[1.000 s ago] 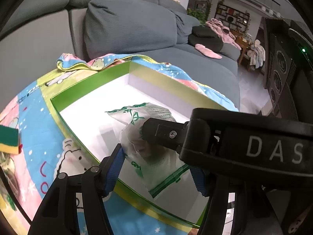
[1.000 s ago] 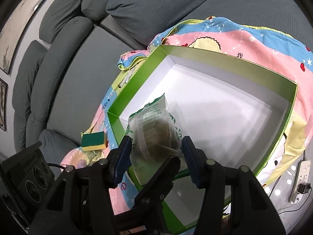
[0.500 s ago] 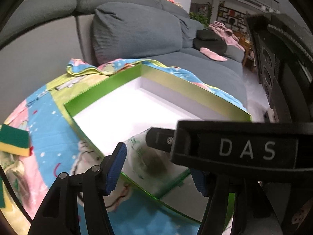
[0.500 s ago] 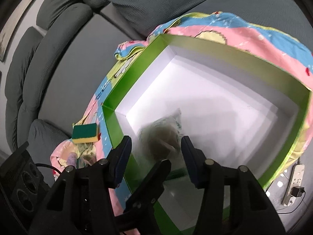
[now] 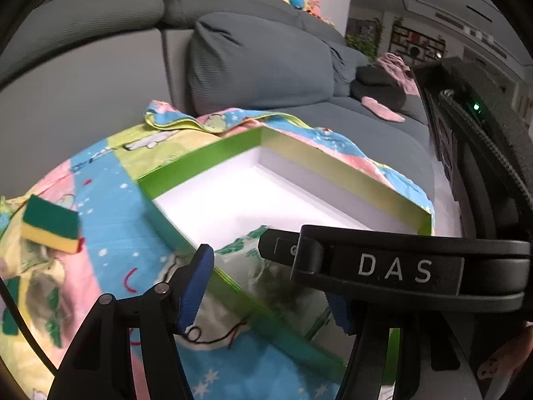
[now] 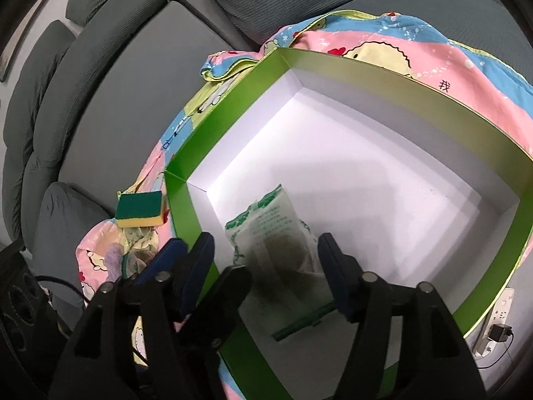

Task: Organize objects
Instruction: 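Lower the bag into the green box and open the right gripper, then move the right gripper back to the second clear plastic bag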

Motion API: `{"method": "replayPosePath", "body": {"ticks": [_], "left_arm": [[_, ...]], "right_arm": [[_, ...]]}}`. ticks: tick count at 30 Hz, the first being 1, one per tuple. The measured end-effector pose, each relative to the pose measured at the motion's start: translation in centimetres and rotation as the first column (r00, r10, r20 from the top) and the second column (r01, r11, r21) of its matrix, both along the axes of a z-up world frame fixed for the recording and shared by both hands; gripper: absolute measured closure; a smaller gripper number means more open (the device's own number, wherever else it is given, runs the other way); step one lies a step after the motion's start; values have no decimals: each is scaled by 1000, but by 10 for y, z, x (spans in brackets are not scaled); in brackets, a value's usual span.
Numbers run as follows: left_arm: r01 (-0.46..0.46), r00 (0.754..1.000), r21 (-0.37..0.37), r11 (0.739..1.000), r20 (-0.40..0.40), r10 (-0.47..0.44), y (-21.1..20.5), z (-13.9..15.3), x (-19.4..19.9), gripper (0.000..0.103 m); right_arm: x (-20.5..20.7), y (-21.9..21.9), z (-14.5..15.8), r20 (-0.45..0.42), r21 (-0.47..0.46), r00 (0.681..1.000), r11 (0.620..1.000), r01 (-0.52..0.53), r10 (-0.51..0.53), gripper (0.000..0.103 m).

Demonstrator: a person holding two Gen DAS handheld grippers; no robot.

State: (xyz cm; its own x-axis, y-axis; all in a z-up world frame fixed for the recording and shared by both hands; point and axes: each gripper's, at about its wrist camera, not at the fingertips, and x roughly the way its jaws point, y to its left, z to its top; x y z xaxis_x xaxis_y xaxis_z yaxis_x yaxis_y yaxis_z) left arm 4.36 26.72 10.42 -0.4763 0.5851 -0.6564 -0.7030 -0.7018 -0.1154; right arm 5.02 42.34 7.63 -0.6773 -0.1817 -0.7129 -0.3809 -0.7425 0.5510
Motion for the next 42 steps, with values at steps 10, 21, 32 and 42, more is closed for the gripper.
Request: {"method": "replayPosePath", "body": {"ticks": [10,21,32,42], "left_arm": [[-147,989,95,985,4,147,-78,25,15,32],[-465,885,91,881,84,458,-197,8,18,31],[-641,764,100,761,176,621,-277,-17,7,13],[-735,671,101,671,255,696,-325,-29,4,13]], "right_arm": [[8,-22,29,-74,52,997,999,1,3,27],[2,-84,58,-111,183,985,977,-110,132,18],[-22,-160,55,-67,301,962,925,-234,265,9],[-77,-206,35,38,257,948,913,-316,317,5]]}}
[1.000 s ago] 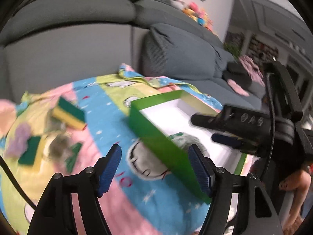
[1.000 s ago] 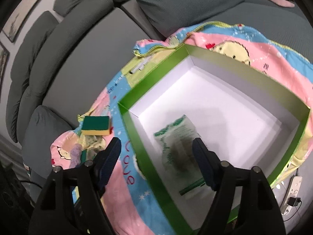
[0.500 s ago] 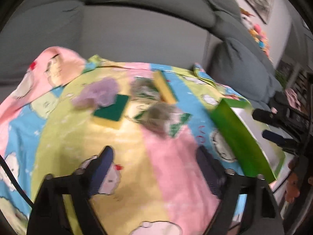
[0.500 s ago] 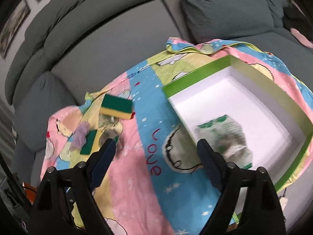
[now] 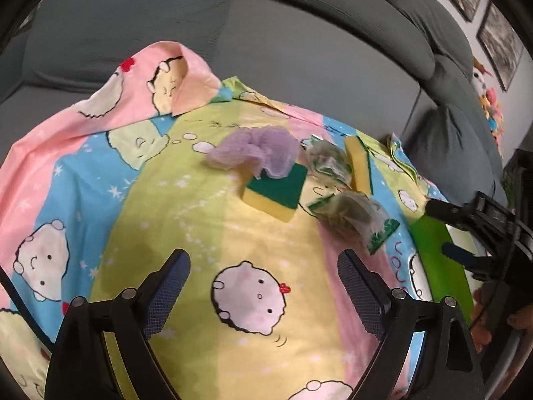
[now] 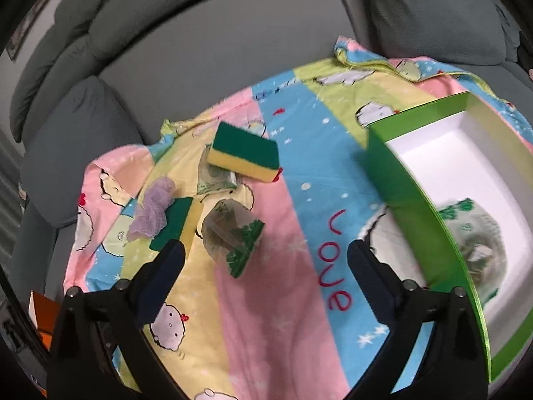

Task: Organize objects
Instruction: 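Move the right gripper back to the second clear plastic bag, then close the right gripper on the second clear bag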

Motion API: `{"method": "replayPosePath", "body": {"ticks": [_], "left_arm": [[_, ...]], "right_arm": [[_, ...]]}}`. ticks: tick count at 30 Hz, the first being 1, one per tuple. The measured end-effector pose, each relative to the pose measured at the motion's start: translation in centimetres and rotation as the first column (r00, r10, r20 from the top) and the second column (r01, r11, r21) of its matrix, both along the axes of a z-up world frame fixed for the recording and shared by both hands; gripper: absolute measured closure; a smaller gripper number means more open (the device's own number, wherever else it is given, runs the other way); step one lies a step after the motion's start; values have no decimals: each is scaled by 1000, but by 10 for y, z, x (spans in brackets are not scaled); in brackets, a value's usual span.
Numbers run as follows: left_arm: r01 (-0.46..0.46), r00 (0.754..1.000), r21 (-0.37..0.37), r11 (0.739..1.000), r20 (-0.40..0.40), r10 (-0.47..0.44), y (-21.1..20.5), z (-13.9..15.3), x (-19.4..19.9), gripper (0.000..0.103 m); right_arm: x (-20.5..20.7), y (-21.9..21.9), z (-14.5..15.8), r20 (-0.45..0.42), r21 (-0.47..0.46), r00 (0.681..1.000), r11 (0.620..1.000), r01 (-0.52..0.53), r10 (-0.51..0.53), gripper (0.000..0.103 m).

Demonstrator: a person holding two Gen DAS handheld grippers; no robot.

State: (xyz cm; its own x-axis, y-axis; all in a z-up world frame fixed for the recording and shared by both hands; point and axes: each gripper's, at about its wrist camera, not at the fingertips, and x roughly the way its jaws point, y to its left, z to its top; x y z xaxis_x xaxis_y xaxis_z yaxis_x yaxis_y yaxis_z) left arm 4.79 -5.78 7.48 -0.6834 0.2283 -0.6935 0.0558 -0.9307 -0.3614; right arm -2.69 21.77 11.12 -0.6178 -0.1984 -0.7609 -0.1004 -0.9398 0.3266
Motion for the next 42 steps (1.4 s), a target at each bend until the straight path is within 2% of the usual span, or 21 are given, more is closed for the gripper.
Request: {"method": "replayPosePath", "body": {"ticks": [3,8,13,15,18,20,25,29,32,34,37,42], "left_arm": [[-4,1000,29,1000,2,4,-6,1,1,13],[4,1000,47,999,10,-5,-9,0,2,13],[-3,1000,54,999,28,1,-13,-3,0,13],[-6,999,53,999,35,5,-14,-4,-1,13],[-10,999,50,999,46,7,-13,-6,-2,13],[-5,999,52,999,50,3,-12,-7,-2,13],[22,998,71,997,49,-26,-8,-7,-2,13],[55,996,83,995,68,-61,-2,-11,-3,13],[81,993,109,991,81,-90,4,-14,-3,13],[122,987,154,980,86,-137,7,-16,-3,13],[143,982,190,971,91,-163,9,-18,-2,13],[163,977,170,972,112,-183,20,-21,-2,13]], "right_arm": [[-21,-18,-2,39,-1,998,998,-55,55,5],[-57,-48,5,26,120,991,984,-132,129,5],[-79,-64,-16,78,160,977,965,-209,198,12],[-82,-71,-31,123,175,969,956,-234,215,20],[-83,-79,-48,163,283,963,925,-254,214,39],[-77,-79,-48,144,258,960,927,-271,241,46],[-58,-71,-44,141,192,961,945,-264,239,47],[-38,-68,-47,187,16,938,954,-299,291,47],[-18,-74,-50,204,-53,924,946,-321,325,47],[-5,-76,-51,201,-88,920,942,-325,337,47],[3,-71,-54,215,-117,929,952,-283,303,45],[4,-55,-49,163,-168,951,957,-236,263,37]]}}
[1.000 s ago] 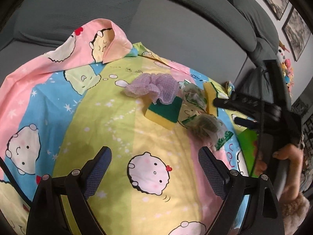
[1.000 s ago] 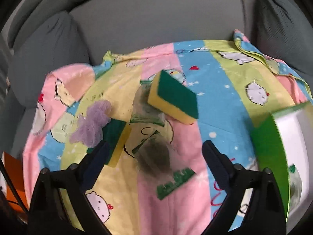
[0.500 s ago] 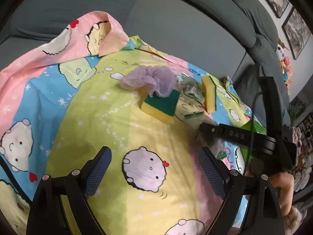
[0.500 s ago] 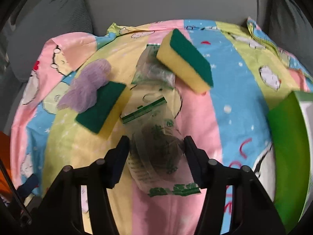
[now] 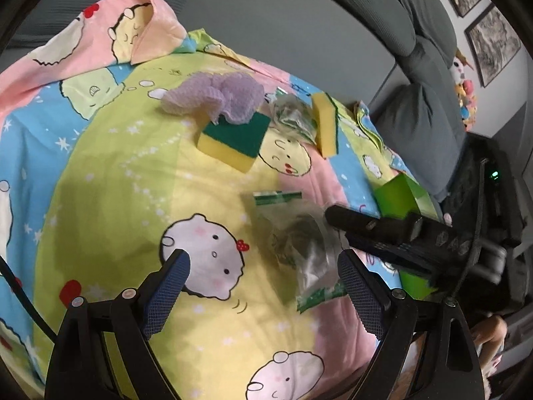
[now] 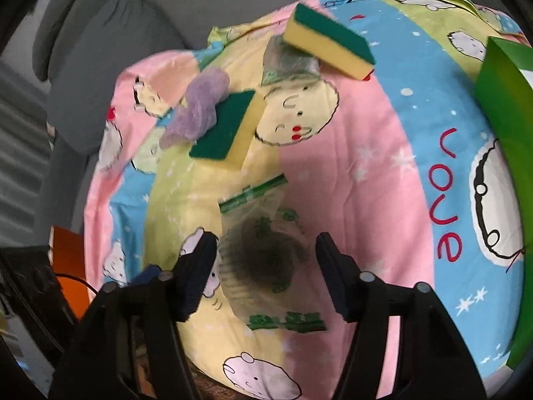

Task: Organize objects
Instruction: 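Close the right gripper on the second clear bag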

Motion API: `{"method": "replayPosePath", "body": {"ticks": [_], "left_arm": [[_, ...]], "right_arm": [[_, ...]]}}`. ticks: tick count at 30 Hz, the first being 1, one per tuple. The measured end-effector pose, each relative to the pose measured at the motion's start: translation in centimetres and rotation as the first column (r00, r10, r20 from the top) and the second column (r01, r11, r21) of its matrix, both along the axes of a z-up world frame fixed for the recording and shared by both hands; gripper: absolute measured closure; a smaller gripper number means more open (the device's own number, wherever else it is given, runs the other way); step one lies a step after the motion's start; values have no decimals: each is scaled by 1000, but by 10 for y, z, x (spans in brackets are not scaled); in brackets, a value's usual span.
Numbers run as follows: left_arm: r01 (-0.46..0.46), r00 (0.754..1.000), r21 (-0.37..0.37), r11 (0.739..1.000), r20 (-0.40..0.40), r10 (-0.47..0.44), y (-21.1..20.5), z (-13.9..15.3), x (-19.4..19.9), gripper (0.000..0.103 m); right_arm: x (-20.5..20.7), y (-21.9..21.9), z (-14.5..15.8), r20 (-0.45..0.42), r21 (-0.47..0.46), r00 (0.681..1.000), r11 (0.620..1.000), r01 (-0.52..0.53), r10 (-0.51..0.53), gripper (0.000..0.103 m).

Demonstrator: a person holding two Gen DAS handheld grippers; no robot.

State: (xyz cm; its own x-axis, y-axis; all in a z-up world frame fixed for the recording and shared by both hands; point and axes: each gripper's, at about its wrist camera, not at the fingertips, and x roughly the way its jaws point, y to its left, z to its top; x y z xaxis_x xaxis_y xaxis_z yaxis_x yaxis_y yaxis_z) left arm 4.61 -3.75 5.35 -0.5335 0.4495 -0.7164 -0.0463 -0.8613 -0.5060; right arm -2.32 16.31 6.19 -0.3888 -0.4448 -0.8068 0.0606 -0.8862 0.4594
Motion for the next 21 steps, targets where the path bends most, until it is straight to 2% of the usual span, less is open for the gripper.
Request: {"method": "replayPosePath", "body": {"ticks": [7,19,21], "left_arm": [[46,999,-17,999,11,-46,25,-6,-5,13],[46,998,-46,998,48,-44,47,-21,-14,13],[48,998,-51,998,53,-45,49,-24,-15,13]], "right_arm": [[2,18,10,-49,-67,999,998,17,-20,35],[0,14,-4,8,-84,999,995,-45,46,39],[-1,10,-7,20,-77,998,995,-57,59,44]]}}
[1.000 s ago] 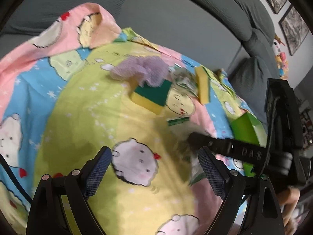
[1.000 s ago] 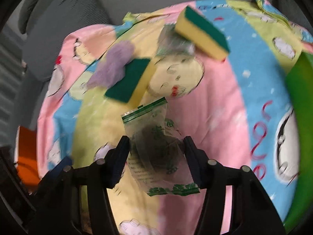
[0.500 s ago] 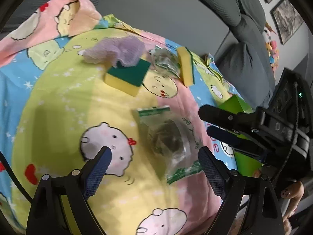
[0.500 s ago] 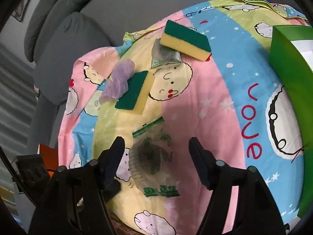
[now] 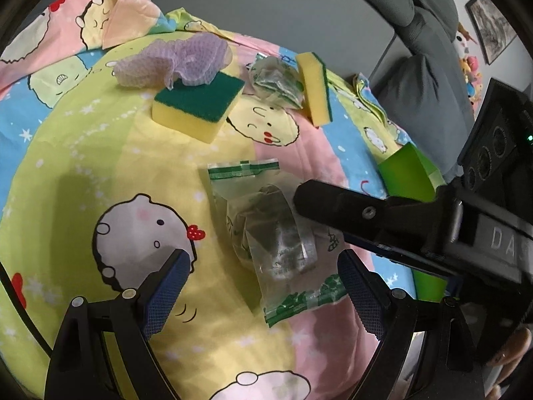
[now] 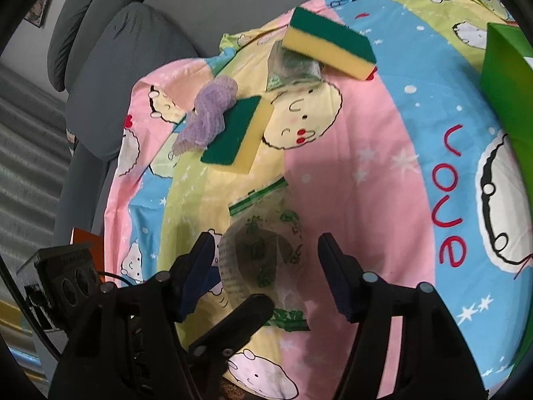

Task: Organize objects
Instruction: 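Close the right gripper on the second clear bag, then lift the second bag with the right gripper and carry it over the box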

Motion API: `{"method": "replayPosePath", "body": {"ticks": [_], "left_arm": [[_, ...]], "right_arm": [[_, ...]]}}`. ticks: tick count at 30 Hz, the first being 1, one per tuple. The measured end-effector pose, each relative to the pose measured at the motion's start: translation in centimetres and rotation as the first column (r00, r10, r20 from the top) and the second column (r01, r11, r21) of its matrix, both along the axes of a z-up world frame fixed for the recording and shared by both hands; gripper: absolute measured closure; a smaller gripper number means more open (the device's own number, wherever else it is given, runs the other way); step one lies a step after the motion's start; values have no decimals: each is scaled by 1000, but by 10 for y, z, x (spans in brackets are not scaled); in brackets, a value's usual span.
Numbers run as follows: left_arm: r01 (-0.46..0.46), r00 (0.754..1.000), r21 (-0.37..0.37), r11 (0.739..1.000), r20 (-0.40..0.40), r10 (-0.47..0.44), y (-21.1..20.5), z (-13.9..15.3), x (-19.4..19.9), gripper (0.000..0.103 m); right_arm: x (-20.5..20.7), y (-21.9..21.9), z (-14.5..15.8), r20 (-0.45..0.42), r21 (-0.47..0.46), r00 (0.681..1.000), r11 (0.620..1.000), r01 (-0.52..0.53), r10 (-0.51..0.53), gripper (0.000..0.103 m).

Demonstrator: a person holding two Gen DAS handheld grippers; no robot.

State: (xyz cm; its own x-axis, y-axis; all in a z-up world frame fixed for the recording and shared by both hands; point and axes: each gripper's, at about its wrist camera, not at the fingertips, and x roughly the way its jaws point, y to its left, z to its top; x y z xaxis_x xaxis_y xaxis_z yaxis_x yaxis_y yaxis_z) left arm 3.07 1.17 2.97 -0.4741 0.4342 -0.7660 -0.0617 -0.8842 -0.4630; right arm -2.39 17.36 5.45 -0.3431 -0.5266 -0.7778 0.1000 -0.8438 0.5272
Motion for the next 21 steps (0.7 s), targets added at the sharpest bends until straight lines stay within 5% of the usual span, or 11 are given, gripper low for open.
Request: {"method": "replayPosePath", "body": {"ticks": [7,15,21], "left_arm": [[7,1000,-7,1000,-10,-7,10,-3,-2,13],[37,998,-5,999,-44,-38,20,0,-2,34],[78,991,-5,997,-113,-78,30,22,6,37]], "right_arm": [[0,-5,-7,19,-1,999,1000,-27,27,50],[-1,-4,-9,26,-24,999,999,-40,41,50],[12,3,9,-36,-12,999,1000,-21,20,50]]}}
